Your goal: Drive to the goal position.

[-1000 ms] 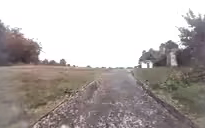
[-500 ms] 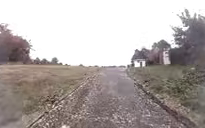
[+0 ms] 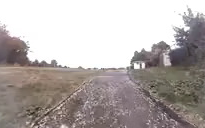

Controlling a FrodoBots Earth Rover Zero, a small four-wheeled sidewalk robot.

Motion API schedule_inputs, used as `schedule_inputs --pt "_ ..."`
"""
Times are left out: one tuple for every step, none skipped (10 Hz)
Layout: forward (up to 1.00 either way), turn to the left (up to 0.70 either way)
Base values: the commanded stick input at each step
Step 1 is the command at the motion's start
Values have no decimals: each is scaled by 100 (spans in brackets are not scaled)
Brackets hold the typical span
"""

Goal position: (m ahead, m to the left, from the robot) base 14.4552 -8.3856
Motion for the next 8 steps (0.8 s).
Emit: schedule_inputs --pt "100 0" --pt "100 -11" --pt "100 -21" --pt "100 -28" --pt "100 -30" --pt "100 -32" --pt "100 -39" --pt "100 -38"
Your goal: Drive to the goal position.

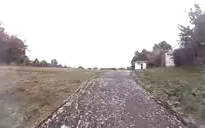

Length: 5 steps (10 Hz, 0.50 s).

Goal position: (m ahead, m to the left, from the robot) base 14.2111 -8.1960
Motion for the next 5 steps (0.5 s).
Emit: schedule_inputs --pt "100 -8" --pt "100 -4" --pt "100 0" --pt "100 0" --pt "100 0"
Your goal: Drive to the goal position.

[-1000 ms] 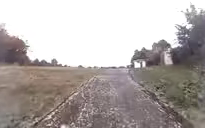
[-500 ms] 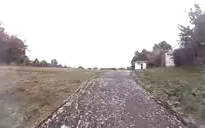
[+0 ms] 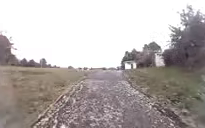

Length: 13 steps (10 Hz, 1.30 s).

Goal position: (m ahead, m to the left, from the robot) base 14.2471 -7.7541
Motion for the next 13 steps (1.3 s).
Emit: schedule_inputs --pt "100 0" --pt "100 0" --pt "100 0" --pt "100 0" --pt "100 0" --pt "100 0" --pt "100 0" --pt "100 0" --pt "100 0" --pt "100 0" --pt "100 0" --pt "100 0" --pt "100 0"
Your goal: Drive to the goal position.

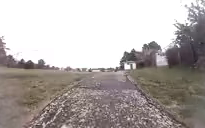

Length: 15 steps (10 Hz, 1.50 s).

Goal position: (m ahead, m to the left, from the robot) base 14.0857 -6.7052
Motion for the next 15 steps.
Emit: schedule_inputs --pt "100 0" --pt "100 0" --pt "100 0" --pt "100 0" --pt "100 0" --pt "100 0" --pt "100 0" --pt "100 0" --pt "100 0" --pt "100 0" --pt "100 0" --pt "100 0" --pt "100 0" --pt "100 0" --pt "100 0"
